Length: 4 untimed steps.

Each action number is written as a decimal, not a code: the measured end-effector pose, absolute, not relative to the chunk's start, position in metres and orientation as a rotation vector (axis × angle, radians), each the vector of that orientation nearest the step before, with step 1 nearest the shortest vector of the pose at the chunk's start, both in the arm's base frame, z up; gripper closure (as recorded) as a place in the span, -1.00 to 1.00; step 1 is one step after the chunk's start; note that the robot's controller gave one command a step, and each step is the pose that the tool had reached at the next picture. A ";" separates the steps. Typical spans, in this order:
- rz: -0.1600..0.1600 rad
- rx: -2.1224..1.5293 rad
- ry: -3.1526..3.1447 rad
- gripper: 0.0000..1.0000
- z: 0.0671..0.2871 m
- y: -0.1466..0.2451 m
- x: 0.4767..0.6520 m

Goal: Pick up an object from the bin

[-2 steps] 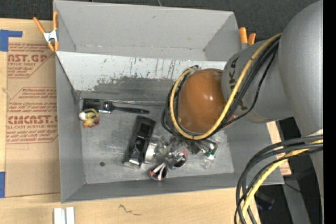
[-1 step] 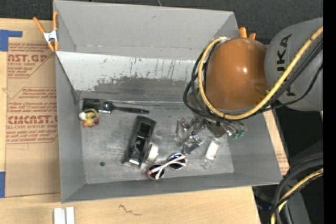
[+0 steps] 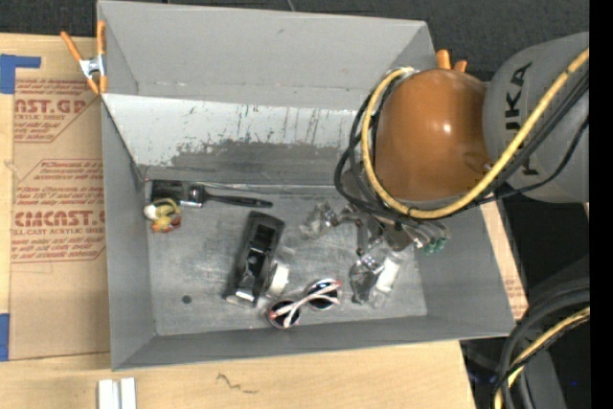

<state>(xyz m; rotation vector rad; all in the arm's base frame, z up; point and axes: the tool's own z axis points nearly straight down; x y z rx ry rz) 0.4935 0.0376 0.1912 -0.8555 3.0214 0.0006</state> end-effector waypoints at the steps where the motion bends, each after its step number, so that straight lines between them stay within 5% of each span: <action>1: 0.001 -0.856 3.021 -1.00 0.191 0.038 0.494; 3: 0.000 -0.836 3.019 -1.00 0.085 0.057 0.507; 4: 0.001 -0.841 3.019 1.00 0.088 0.055 0.505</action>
Offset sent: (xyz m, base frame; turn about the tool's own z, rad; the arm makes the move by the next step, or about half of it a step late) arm 0.0068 -0.0003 -0.1212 0.0122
